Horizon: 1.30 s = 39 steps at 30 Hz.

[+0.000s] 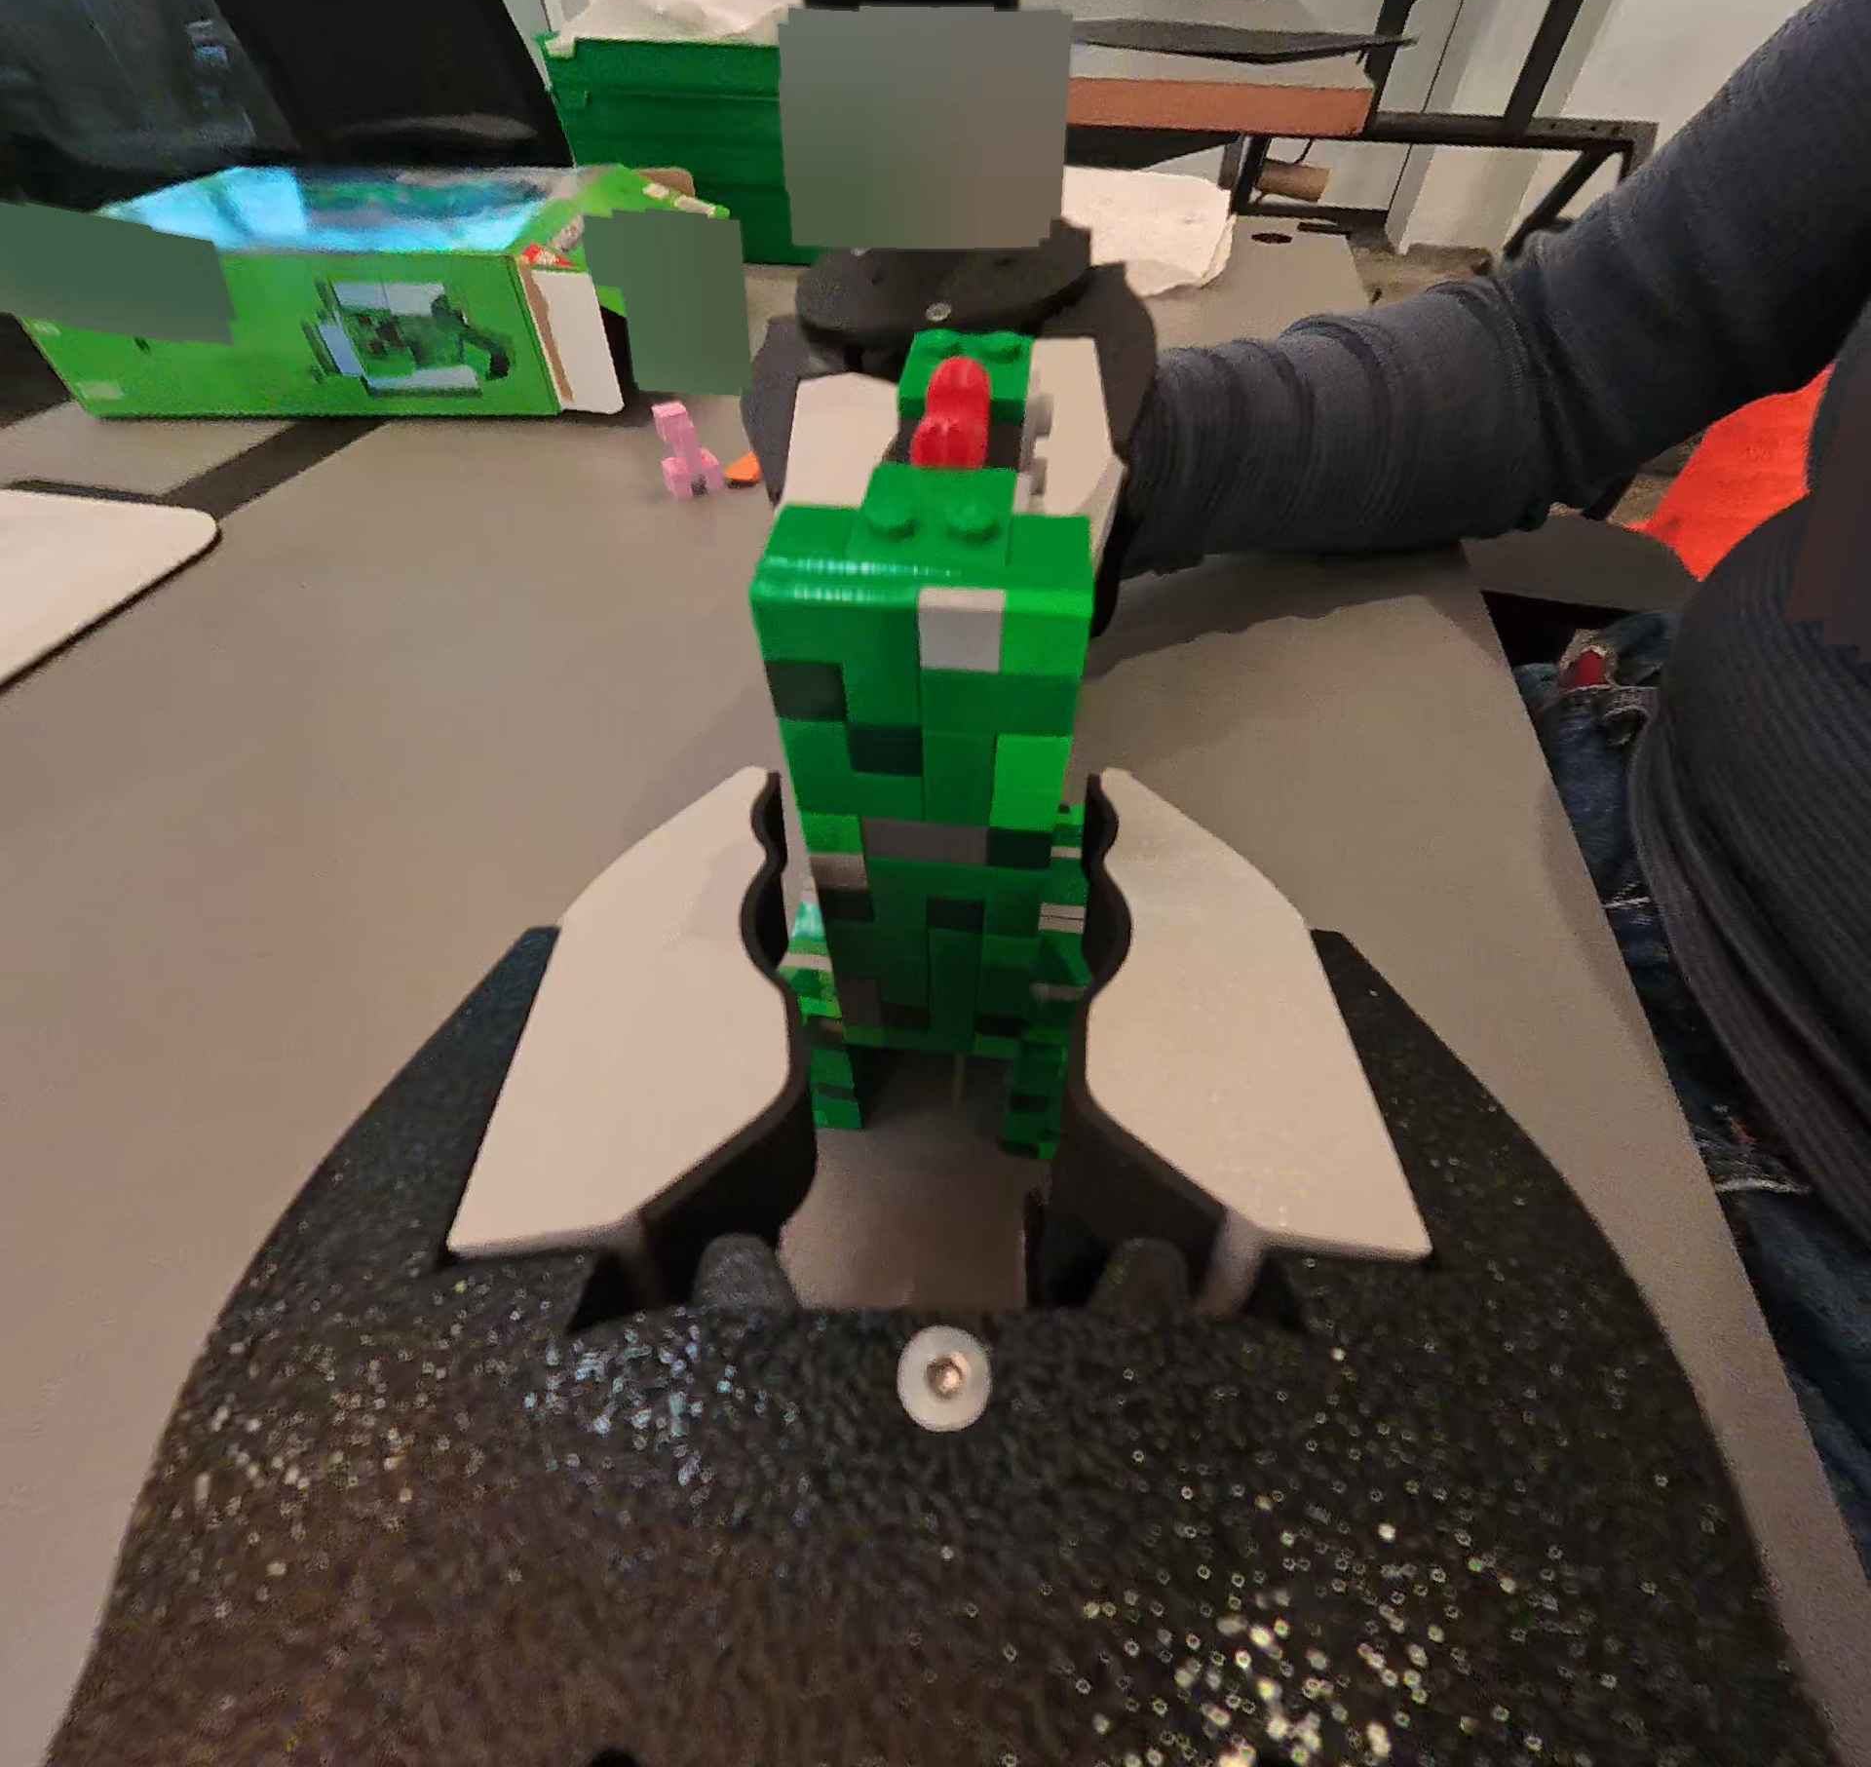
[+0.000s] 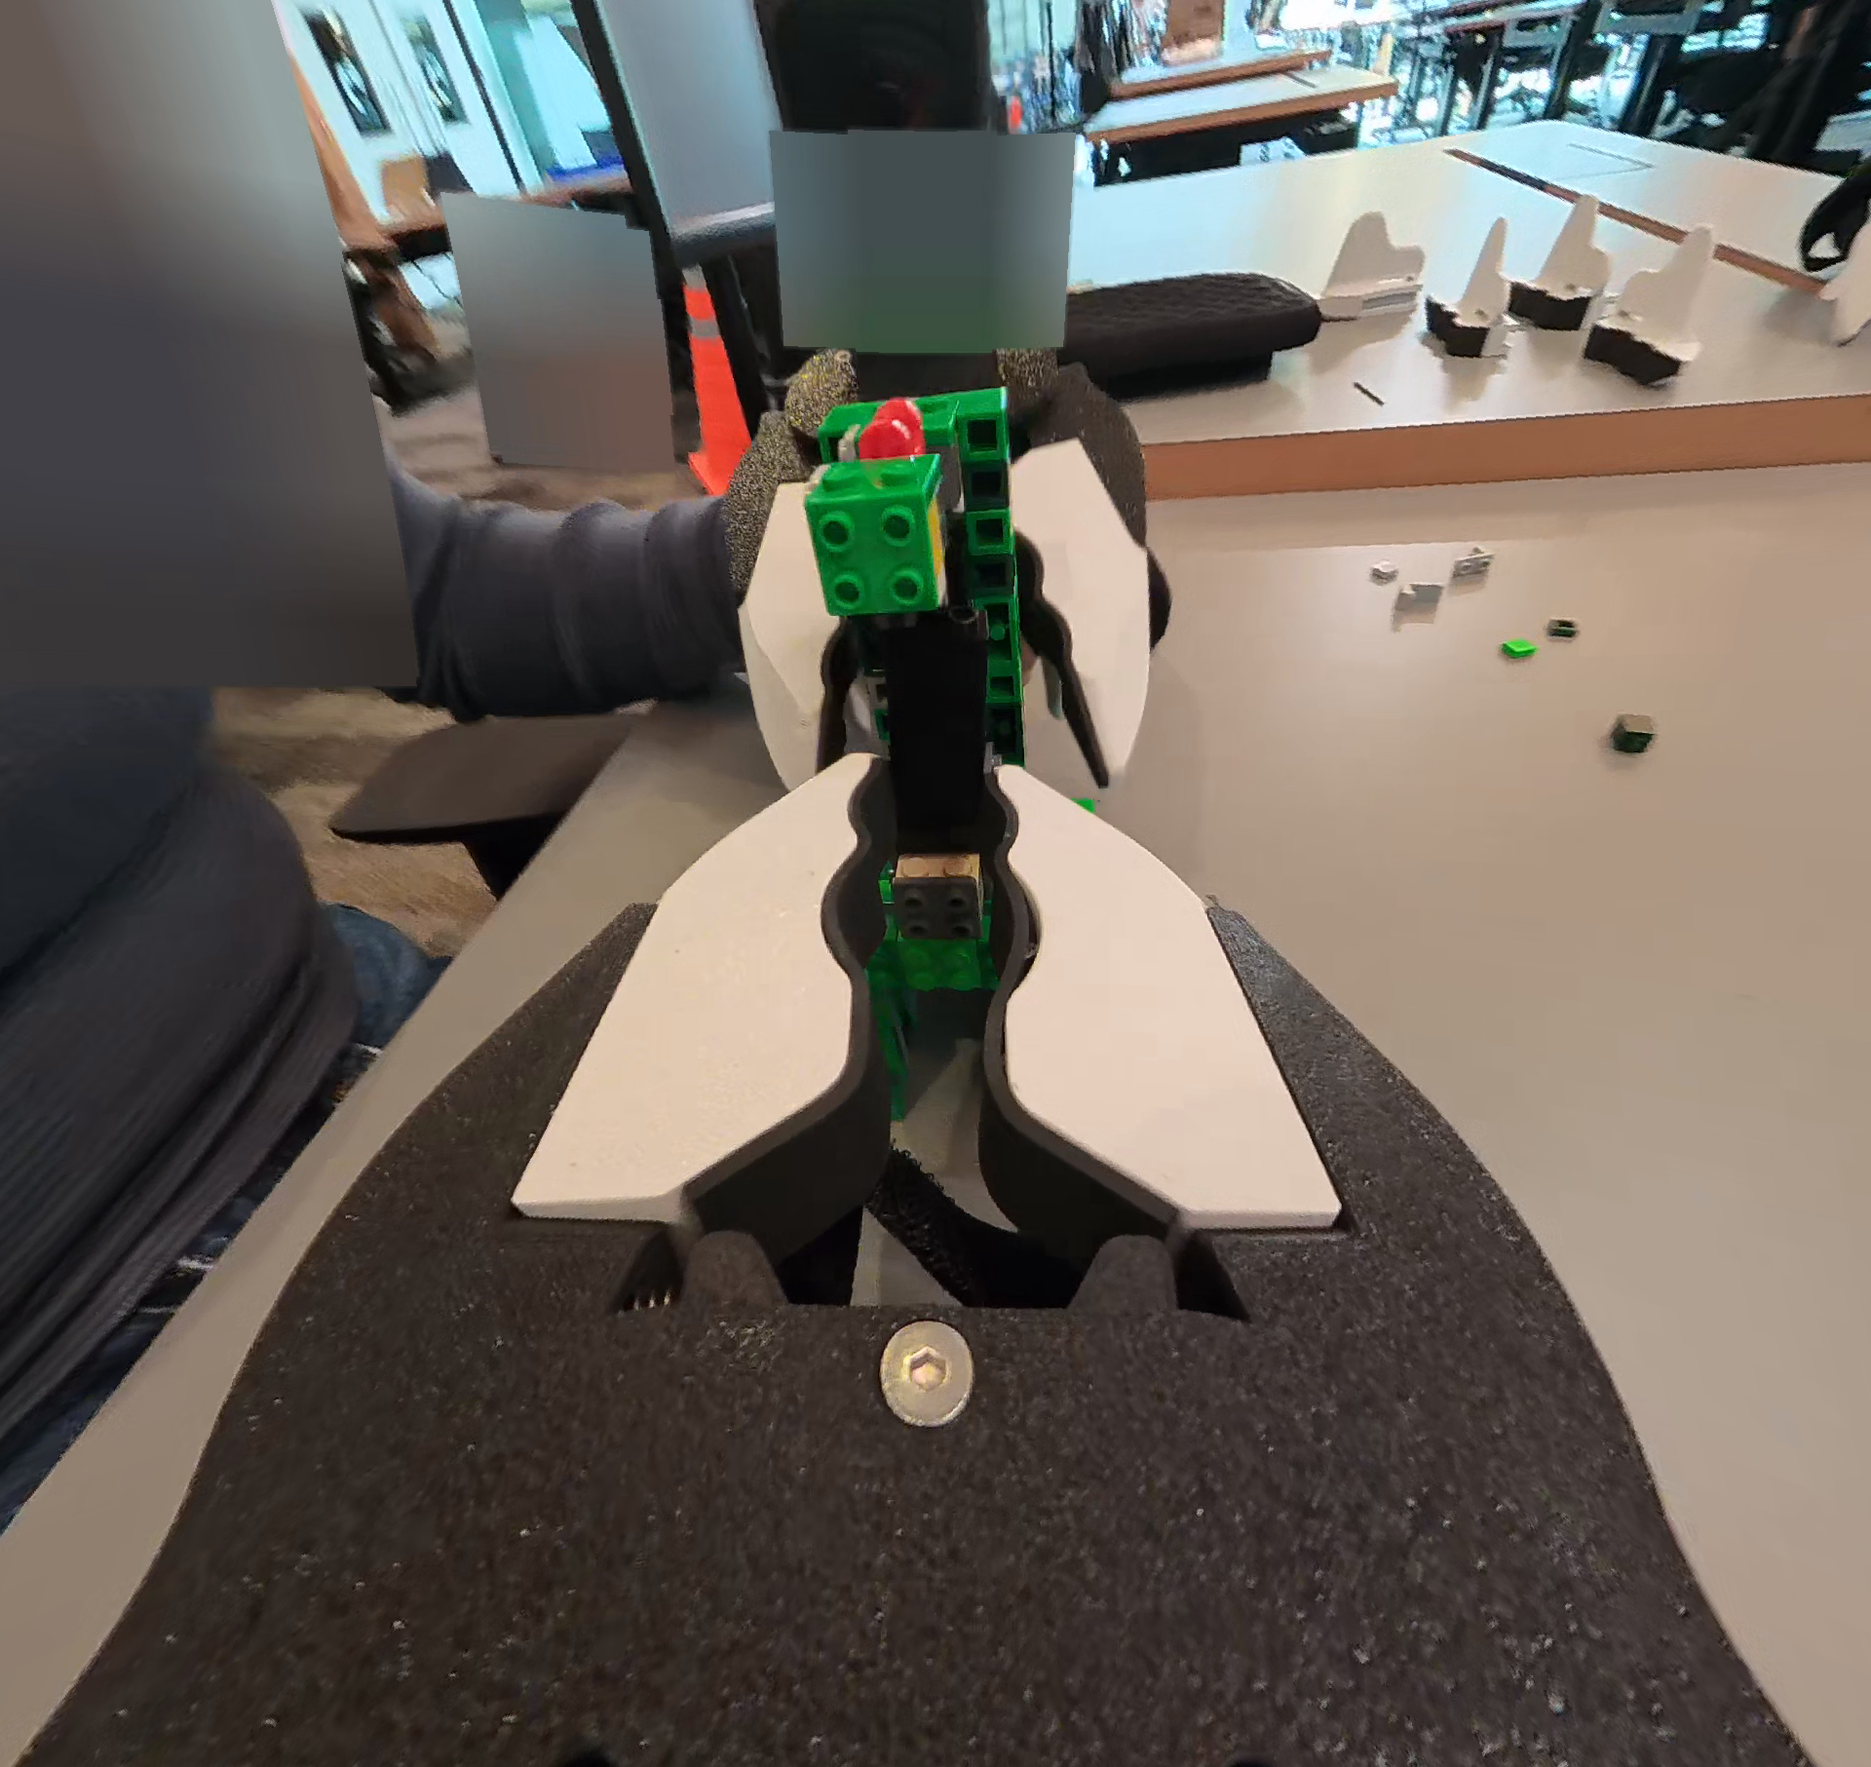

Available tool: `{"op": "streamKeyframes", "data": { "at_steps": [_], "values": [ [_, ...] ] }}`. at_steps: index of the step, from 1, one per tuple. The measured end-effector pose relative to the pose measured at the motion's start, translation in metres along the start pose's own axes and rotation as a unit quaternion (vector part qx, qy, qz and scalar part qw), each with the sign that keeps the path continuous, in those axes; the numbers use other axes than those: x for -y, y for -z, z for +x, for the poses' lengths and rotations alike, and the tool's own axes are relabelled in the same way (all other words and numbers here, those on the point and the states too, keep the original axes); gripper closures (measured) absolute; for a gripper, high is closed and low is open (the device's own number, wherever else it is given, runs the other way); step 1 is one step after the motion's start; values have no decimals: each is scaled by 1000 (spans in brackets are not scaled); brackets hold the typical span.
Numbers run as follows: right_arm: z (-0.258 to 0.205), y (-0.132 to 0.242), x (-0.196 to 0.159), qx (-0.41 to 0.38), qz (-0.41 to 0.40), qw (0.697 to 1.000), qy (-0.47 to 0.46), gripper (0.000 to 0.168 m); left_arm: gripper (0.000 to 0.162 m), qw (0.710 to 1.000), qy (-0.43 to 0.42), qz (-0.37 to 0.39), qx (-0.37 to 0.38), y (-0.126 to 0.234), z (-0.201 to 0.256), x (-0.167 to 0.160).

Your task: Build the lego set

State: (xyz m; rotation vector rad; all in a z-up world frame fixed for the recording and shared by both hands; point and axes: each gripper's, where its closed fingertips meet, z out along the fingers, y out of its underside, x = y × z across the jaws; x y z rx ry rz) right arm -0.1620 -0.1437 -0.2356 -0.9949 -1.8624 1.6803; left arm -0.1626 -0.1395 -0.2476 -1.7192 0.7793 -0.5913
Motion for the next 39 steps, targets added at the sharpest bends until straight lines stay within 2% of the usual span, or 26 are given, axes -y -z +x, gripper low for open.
{"op": "streamKeyframes", "data": {
  "at_steps": [4,7,10,15,28,39],
  "values": [
    [0,0,0,8,3,1000,-3,152,100,999,-21,-43,-5,-7,1,-4],
    [0,-1,0,11,1,1000,-1,152,104,998,-30,-61,-5,-14,2,-7],
    [0,-1,0,13,1,1000,-5,152,114,998,-27,-53,3,-13,1,-5],
    [-1,-1,0,15,-1,1000,-5,152,120,999,-14,-46,-2,-10,2,-5],
    [-2,-2,-2,-22,-14,998,57,152,121,999,-14,-34,1,-10,2,-6],
    [-2,-2,-2,6,-26,1000,0,152,121,999,-11,-31,3,-9,2,-6]
  ]
}}
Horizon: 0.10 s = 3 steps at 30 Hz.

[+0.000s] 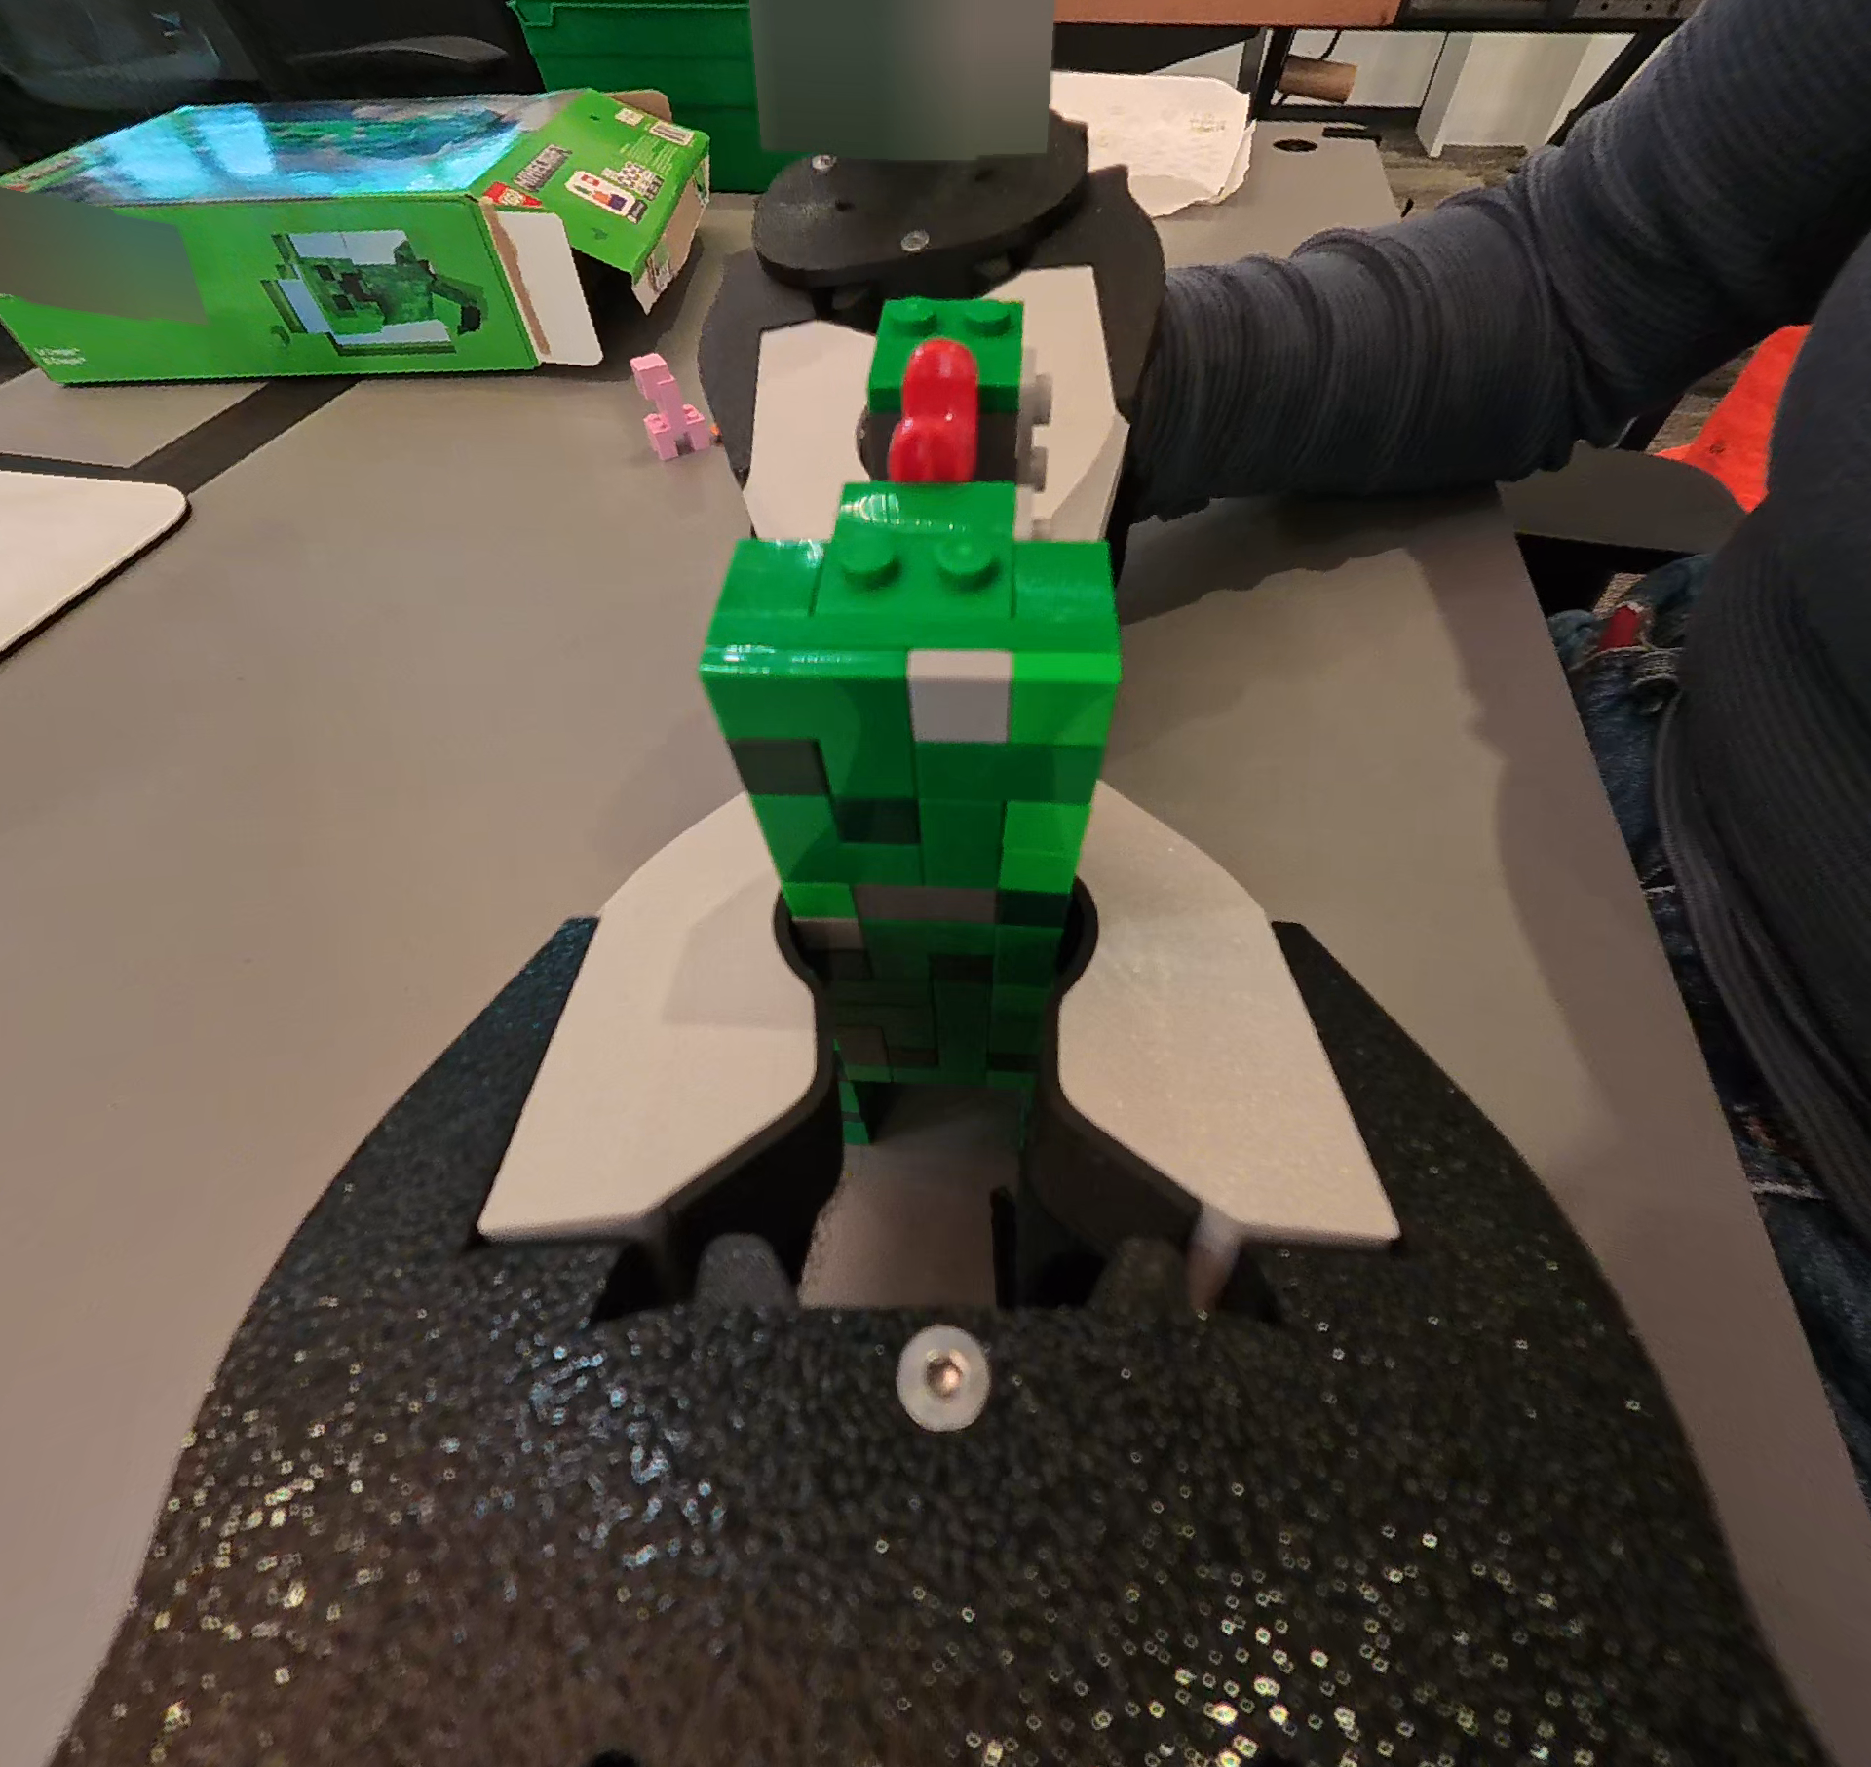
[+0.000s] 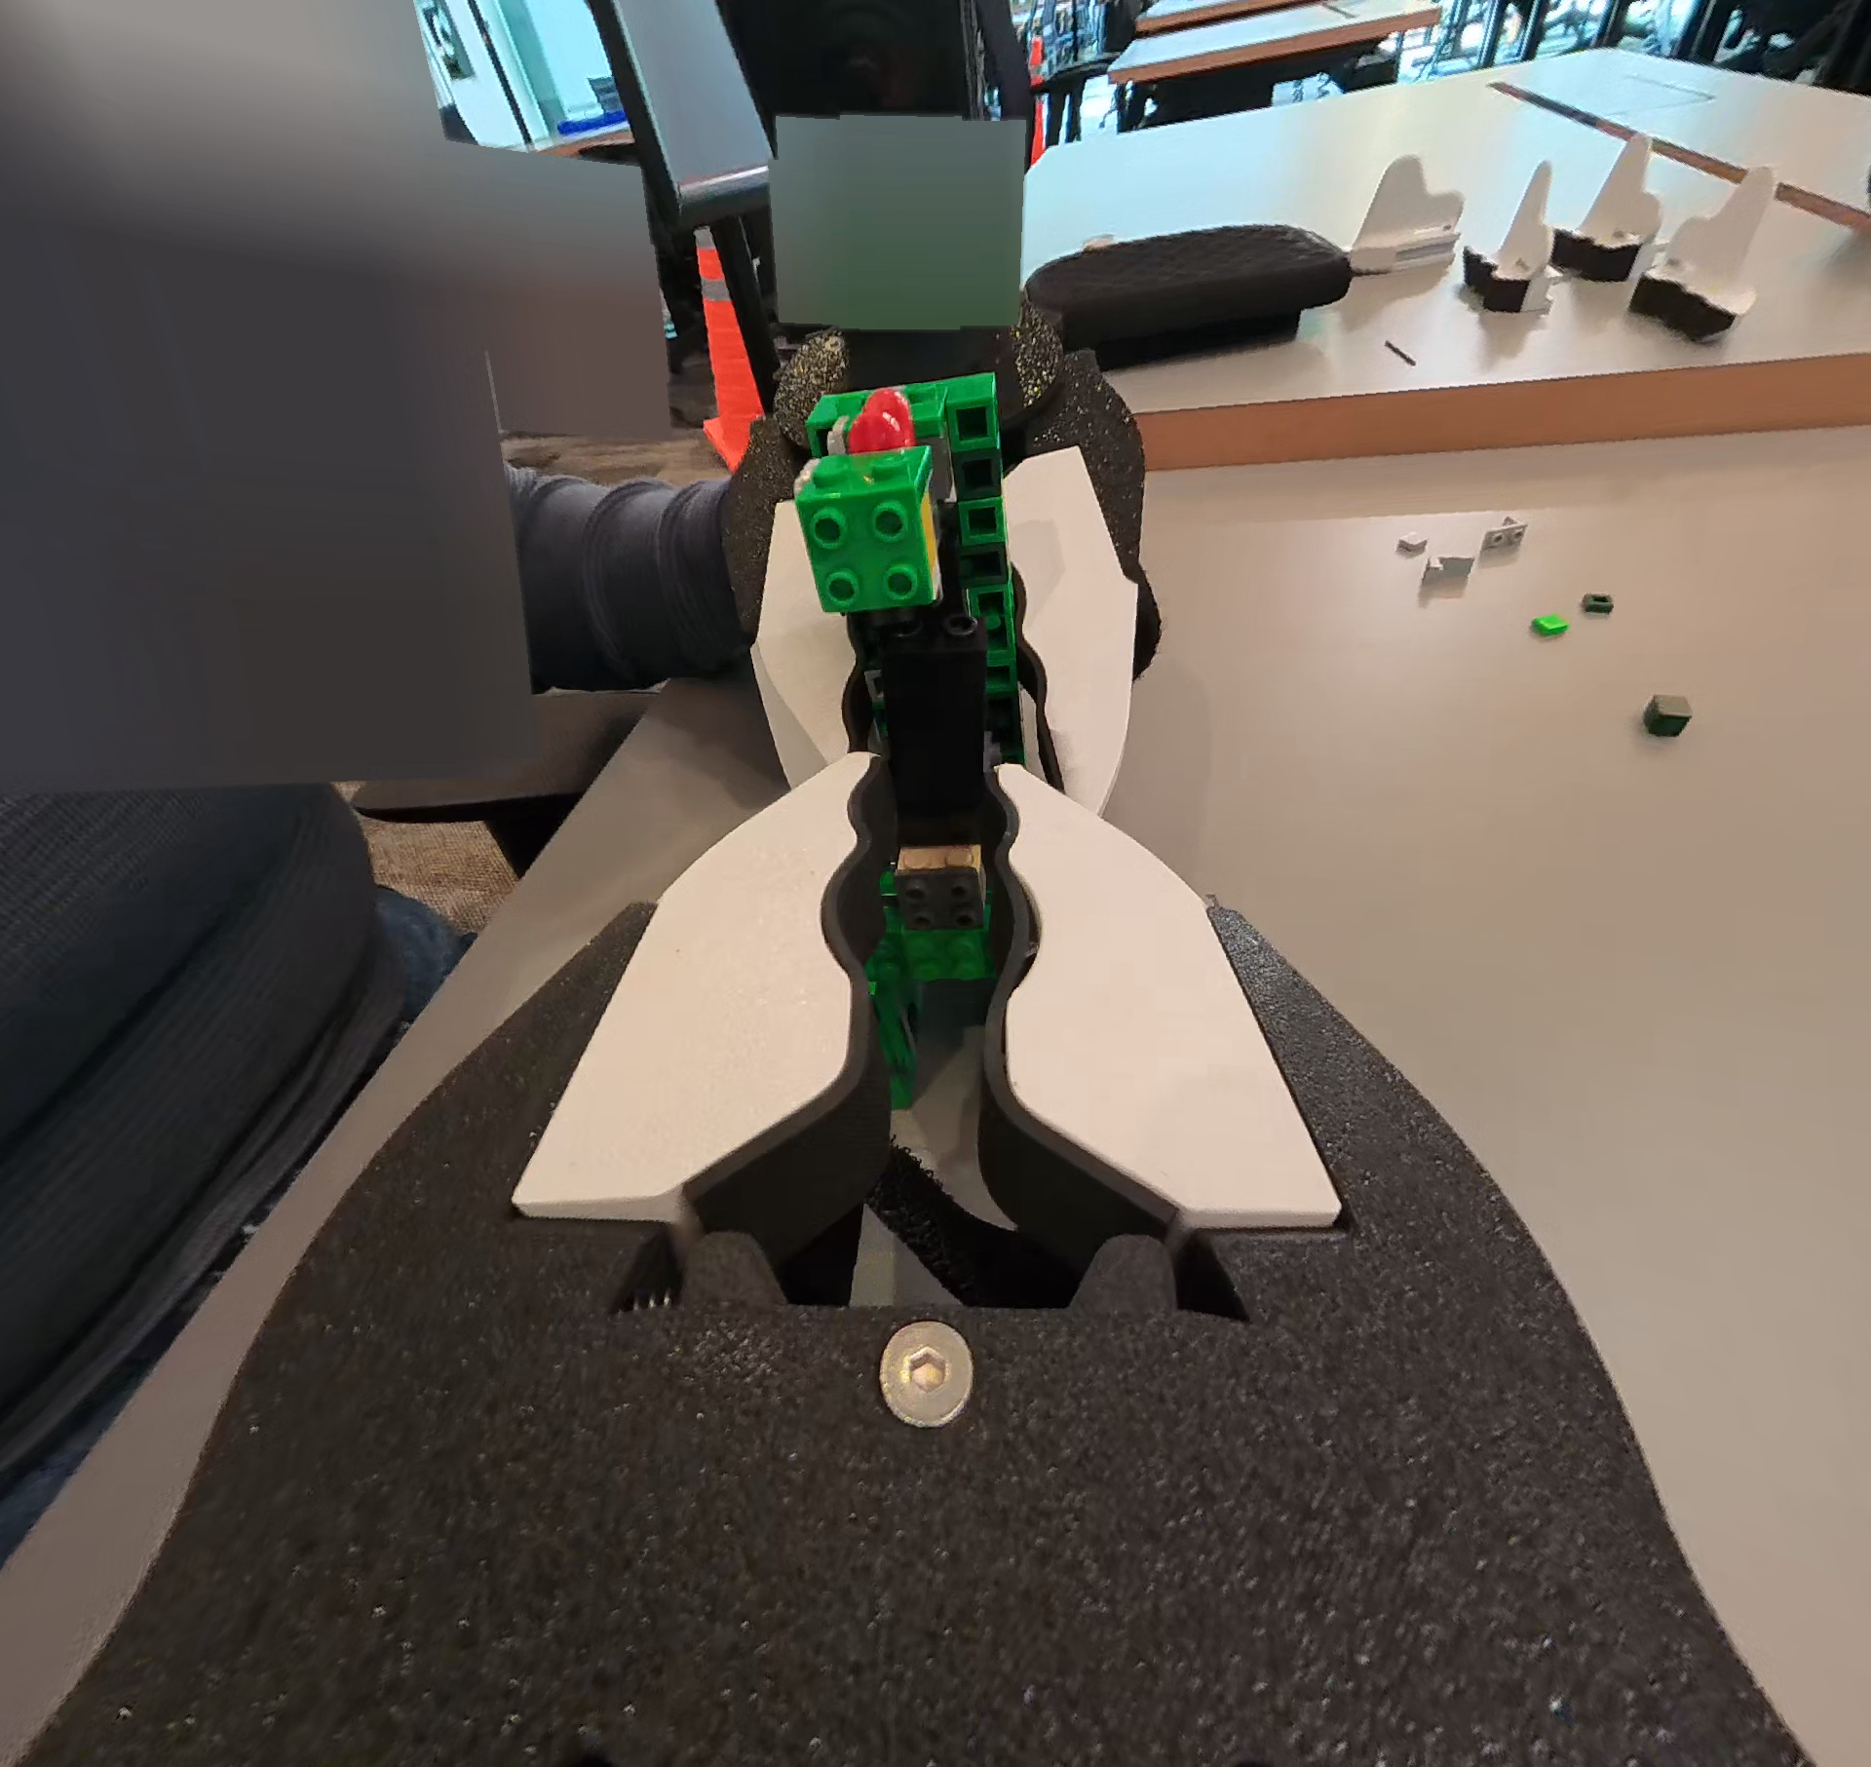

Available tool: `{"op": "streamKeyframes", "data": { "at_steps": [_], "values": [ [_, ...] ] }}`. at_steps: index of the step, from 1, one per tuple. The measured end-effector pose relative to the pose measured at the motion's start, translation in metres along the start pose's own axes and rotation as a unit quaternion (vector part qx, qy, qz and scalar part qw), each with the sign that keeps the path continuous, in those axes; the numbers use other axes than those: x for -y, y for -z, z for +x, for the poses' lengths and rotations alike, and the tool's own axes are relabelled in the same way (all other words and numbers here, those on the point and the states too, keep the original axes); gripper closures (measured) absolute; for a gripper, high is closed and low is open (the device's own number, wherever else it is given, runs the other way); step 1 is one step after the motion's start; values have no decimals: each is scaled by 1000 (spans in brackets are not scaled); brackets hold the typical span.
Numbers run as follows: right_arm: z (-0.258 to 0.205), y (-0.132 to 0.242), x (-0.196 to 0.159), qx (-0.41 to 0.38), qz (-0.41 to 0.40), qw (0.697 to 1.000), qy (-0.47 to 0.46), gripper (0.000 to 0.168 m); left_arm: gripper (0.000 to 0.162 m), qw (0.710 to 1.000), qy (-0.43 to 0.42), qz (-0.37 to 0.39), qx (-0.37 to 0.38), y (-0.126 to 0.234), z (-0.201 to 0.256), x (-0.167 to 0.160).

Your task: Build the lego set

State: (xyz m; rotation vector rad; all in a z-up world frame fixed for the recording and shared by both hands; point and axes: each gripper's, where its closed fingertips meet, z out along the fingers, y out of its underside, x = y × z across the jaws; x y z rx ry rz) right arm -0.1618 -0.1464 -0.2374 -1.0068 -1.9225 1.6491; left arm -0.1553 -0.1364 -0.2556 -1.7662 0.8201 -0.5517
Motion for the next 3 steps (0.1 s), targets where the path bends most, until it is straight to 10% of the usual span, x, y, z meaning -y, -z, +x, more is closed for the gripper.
{"op": "streamKeyframes", "data": {
  "at_steps": [3],
  "values": [
    [0,-1,0,-14,-16,999,31,152,121,1000,1,1,-3,0,0,0]
  ]
}}
